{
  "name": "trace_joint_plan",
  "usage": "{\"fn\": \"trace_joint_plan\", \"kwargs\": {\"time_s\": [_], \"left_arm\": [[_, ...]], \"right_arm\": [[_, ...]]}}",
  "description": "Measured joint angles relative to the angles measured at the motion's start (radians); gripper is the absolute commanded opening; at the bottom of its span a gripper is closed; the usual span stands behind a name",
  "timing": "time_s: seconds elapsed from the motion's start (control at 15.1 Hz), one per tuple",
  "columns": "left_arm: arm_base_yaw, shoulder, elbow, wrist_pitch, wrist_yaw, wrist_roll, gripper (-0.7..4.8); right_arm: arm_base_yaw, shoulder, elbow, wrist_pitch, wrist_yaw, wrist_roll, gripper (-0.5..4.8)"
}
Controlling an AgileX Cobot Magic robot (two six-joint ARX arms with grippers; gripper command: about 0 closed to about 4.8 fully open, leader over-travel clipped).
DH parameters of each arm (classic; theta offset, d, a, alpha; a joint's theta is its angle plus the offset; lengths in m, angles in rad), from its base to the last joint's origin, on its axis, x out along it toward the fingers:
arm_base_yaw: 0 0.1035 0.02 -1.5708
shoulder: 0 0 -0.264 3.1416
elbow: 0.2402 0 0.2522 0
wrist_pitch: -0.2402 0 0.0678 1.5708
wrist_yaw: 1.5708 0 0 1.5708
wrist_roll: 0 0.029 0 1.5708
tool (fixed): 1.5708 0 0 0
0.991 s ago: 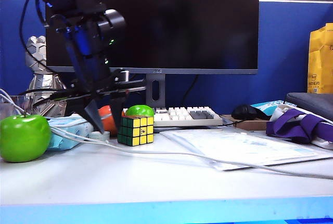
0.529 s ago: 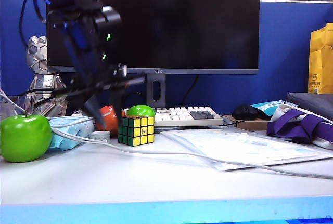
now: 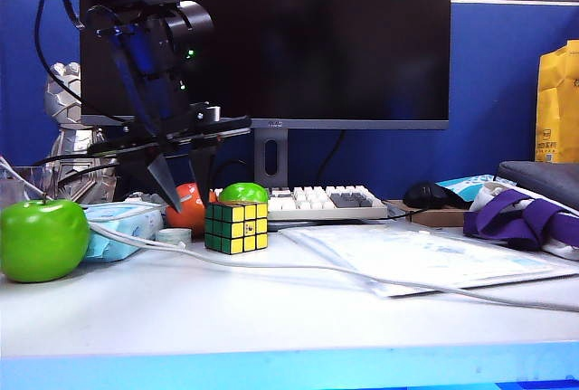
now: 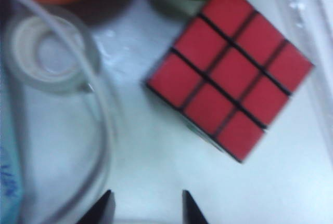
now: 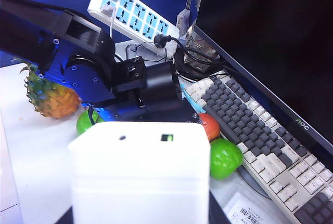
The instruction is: Pick up the Type-C charging cable and the charging base, insert one end of the Type-C charger into the corresponding slot on the base, and finally place the plugged-in charger back on the table.
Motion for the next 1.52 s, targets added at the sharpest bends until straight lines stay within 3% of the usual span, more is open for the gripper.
{"fn": "trace_joint_plan", "kwargs": {"time_s": [0.92,1.12,1.39,1.52], "left_arm": [[0.022,0.087,-0.002,0.013,-0.014,0.000,1.72],[0.021,0.116,-0.002,0.017,-0.014,0.003,0.11],[0.021,0.119,-0.002,0.026,-0.019,0.003,-0.06],[0.023,0.117,-0.002,0.018,0.067,0.056,-0.06]], "right_arm": [[0.000,0.000,0.000,0.000,-0.001,0.000,-0.05],[0.000,0.000,0.000,0.000,0.000,0.000,-0.05],[0.000,0.000,0.000,0.000,0.000,0.000,-0.05],[0.000,0.000,0.000,0.000,0.015,0.000,-0.05]]}}
